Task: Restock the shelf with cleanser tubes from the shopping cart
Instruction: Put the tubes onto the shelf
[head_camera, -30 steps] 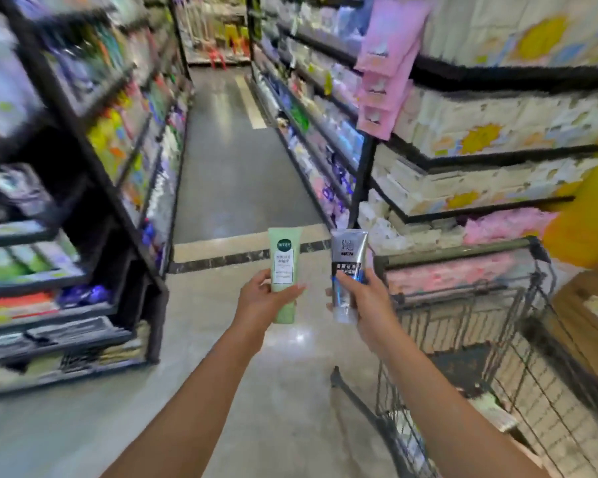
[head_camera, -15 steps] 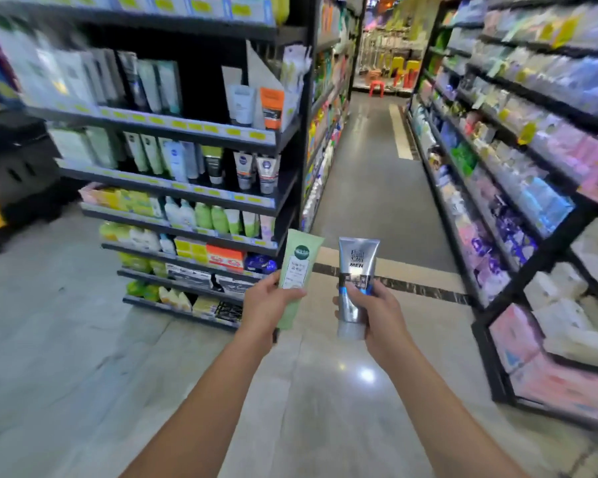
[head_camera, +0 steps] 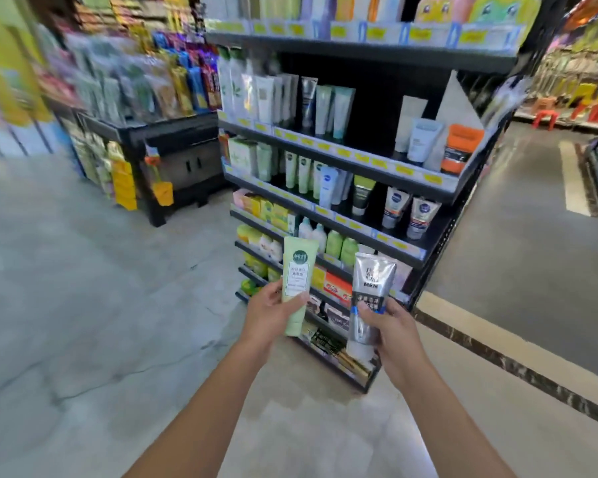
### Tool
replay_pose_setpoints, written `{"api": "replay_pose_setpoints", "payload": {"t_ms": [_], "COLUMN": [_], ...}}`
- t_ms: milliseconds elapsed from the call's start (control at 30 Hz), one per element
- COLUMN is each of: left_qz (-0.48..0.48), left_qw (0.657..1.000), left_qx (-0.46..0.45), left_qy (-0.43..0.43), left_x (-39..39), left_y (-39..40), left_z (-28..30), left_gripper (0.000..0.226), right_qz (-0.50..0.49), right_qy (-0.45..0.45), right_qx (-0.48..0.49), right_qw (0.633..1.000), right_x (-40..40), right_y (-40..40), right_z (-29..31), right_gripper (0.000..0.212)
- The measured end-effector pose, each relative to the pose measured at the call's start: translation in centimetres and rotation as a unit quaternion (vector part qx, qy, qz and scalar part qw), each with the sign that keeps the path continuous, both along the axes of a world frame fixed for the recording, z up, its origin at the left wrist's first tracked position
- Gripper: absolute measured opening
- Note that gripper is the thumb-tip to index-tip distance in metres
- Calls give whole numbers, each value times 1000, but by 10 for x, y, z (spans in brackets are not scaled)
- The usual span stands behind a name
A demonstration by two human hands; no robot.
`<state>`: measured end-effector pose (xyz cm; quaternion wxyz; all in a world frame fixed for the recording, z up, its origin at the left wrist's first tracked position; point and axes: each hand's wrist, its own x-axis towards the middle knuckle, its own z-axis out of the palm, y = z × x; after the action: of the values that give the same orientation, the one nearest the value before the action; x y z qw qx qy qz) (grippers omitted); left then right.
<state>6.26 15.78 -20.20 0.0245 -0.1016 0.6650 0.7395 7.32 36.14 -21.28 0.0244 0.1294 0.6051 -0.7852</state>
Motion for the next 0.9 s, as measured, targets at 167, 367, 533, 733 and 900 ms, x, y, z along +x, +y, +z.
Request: {"api": "replay_pose_setpoints", "payload": {"t_ms": [167,367,533,733,900], "left_qz": [15,24,20,6,-39], "left_qw": [1000,999,999,999,997], "left_qx": [-13,-37,-36,-33,-47], "left_qy": [-14,-9,-8,-1,38], "left_x": [-61,-136,-189,-260,-329], "left_y": [-34,-62,-79,-104,-129], "left_z": [6,1,-10,-20,-21], "left_gripper": [38,35,36,44,36], "right_qz": [27,51,63,34,-3], "right_qy": [-8,-17,-23,-49,-58], "right_qx": [-32,-34,-24,-21,6], "right_qw": [999,998,997,998,998], "right_x": [-80,-155,-200,-257,-306], "right_y": [-34,-60,-76,-104,-129], "right_z": [-2,-4,-8,-11,-16], "right_gripper": [38,36,33,65,30]}}
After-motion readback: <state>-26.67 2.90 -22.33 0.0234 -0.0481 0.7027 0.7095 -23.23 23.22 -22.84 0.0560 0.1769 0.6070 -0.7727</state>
